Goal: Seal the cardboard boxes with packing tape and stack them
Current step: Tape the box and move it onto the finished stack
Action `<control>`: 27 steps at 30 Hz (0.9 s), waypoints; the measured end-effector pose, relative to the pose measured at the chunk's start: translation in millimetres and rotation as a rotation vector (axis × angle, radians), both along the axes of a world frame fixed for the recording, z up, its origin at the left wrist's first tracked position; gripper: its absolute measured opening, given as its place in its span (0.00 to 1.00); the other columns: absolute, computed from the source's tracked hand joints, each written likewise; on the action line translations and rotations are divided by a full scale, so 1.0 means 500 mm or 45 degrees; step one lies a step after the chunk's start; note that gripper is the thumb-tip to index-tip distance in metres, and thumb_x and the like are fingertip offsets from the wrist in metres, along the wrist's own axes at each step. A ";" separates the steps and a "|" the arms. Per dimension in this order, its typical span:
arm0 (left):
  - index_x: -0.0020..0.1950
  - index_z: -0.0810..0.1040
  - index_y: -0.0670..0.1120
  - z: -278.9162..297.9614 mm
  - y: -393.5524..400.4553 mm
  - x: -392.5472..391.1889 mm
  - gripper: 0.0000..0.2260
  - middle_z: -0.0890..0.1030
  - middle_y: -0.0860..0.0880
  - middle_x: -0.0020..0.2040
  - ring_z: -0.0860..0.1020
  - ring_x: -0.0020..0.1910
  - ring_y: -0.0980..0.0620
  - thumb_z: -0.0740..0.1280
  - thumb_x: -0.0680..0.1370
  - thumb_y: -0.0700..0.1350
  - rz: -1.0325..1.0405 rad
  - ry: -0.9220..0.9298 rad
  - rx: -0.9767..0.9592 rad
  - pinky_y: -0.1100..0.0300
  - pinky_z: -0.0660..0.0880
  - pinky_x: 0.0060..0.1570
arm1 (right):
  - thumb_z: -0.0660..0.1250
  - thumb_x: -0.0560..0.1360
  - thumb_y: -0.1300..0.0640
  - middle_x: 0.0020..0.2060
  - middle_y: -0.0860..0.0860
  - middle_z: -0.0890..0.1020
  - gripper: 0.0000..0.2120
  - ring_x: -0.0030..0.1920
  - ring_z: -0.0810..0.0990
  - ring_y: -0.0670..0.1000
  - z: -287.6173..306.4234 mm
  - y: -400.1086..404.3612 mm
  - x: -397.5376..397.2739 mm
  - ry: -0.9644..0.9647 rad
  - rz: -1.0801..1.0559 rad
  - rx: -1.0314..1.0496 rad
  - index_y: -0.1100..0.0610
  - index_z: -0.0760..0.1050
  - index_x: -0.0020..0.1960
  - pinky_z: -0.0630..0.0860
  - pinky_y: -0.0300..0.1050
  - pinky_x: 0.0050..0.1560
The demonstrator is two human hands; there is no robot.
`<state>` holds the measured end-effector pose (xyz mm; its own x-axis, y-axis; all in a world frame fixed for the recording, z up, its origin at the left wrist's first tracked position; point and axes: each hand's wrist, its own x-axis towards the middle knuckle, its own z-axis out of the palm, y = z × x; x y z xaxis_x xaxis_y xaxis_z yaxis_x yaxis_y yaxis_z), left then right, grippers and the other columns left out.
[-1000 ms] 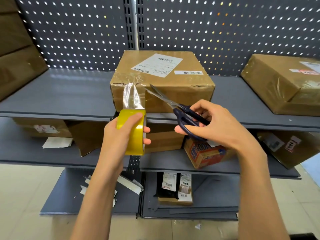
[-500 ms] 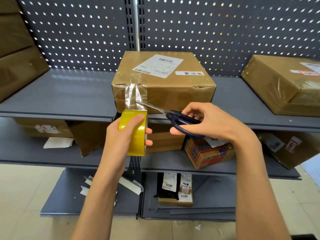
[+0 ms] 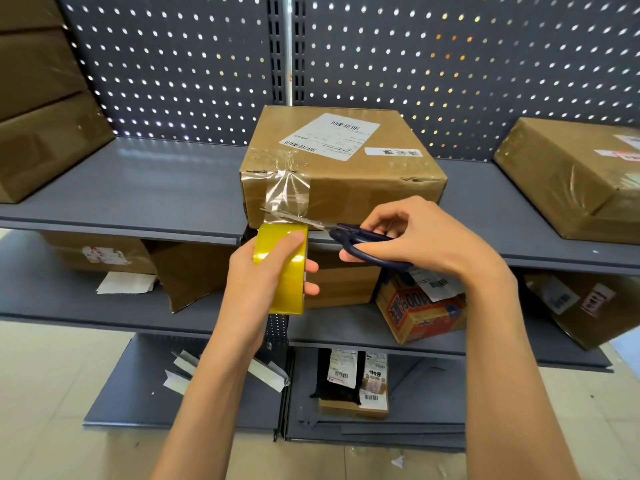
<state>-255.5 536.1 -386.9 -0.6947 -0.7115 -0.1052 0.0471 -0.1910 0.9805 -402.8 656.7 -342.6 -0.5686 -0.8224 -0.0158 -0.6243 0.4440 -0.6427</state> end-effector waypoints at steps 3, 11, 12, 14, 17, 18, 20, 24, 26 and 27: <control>0.49 0.77 0.45 -0.002 -0.002 -0.001 0.06 0.82 0.49 0.30 0.79 0.25 0.52 0.66 0.77 0.47 -0.004 -0.006 -0.002 0.57 0.78 0.31 | 0.75 0.63 0.38 0.33 0.45 0.81 0.16 0.30 0.72 0.39 -0.002 0.002 -0.003 0.049 0.003 -0.036 0.48 0.82 0.41 0.66 0.28 0.29; 0.50 0.78 0.45 -0.005 -0.003 -0.001 0.07 0.82 0.48 0.31 0.79 0.26 0.52 0.67 0.77 0.48 0.008 -0.014 -0.010 0.55 0.78 0.33 | 0.76 0.65 0.43 0.33 0.46 0.81 0.13 0.31 0.72 0.39 -0.008 0.001 -0.007 0.121 0.008 -0.060 0.51 0.83 0.43 0.66 0.28 0.29; 0.49 0.78 0.45 -0.006 -0.003 -0.001 0.07 0.82 0.48 0.31 0.79 0.26 0.52 0.67 0.77 0.48 0.010 -0.013 -0.011 0.55 0.78 0.33 | 0.76 0.65 0.43 0.33 0.46 0.81 0.13 0.31 0.72 0.39 -0.009 0.002 -0.007 0.126 0.007 -0.067 0.51 0.83 0.43 0.66 0.28 0.29; 0.49 0.78 0.45 -0.006 -0.003 -0.001 0.07 0.82 0.48 0.31 0.79 0.26 0.52 0.67 0.77 0.48 0.013 -0.010 -0.011 0.56 0.78 0.33 | 0.76 0.66 0.44 0.33 0.47 0.81 0.13 0.31 0.72 0.39 -0.010 0.002 -0.006 0.132 0.007 -0.077 0.51 0.83 0.43 0.66 0.28 0.29; 0.49 0.78 0.45 -0.007 -0.003 -0.001 0.07 0.82 0.48 0.31 0.79 0.25 0.52 0.67 0.77 0.48 0.013 -0.010 -0.011 0.56 0.78 0.33 | 0.76 0.66 0.45 0.34 0.47 0.82 0.12 0.31 0.72 0.41 -0.011 0.000 -0.007 0.148 -0.008 -0.080 0.52 0.84 0.44 0.66 0.28 0.29; 0.48 0.78 0.45 -0.008 -0.002 -0.001 0.06 0.82 0.48 0.31 0.79 0.25 0.52 0.67 0.77 0.48 0.011 -0.014 -0.009 0.56 0.78 0.33 | 0.76 0.66 0.46 0.34 0.47 0.82 0.12 0.31 0.72 0.41 -0.013 -0.001 -0.007 0.153 -0.014 -0.067 0.52 0.83 0.44 0.66 0.28 0.29; 0.49 0.78 0.45 -0.013 -0.001 0.001 0.06 0.82 0.48 0.31 0.79 0.25 0.51 0.67 0.77 0.47 0.009 -0.030 -0.006 0.56 0.78 0.34 | 0.77 0.66 0.46 0.34 0.47 0.81 0.13 0.31 0.72 0.42 -0.018 -0.005 -0.007 0.154 -0.018 -0.034 0.53 0.83 0.45 0.66 0.28 0.29; 0.48 0.78 0.45 -0.022 -0.002 0.004 0.06 0.82 0.48 0.31 0.79 0.26 0.52 0.67 0.77 0.47 0.020 -0.055 -0.007 0.56 0.78 0.33 | 0.77 0.66 0.46 0.32 0.46 0.80 0.13 0.31 0.72 0.43 -0.032 -0.009 -0.003 0.137 -0.022 -0.018 0.53 0.83 0.45 0.66 0.28 0.29; 0.48 0.78 0.45 -0.025 -0.002 0.006 0.06 0.83 0.48 0.31 0.79 0.26 0.52 0.67 0.77 0.47 0.028 -0.055 -0.003 0.56 0.78 0.32 | 0.77 0.66 0.46 0.33 0.46 0.80 0.14 0.32 0.73 0.43 -0.039 -0.010 -0.001 0.130 -0.035 -0.043 0.54 0.83 0.45 0.67 0.28 0.29; 0.49 0.78 0.45 -0.025 -0.002 0.007 0.06 0.82 0.48 0.31 0.79 0.26 0.51 0.67 0.77 0.47 0.030 -0.053 -0.005 0.57 0.78 0.32 | 0.77 0.66 0.46 0.33 0.46 0.81 0.14 0.32 0.73 0.42 -0.040 -0.010 0.000 0.130 -0.039 -0.053 0.54 0.83 0.45 0.67 0.28 0.29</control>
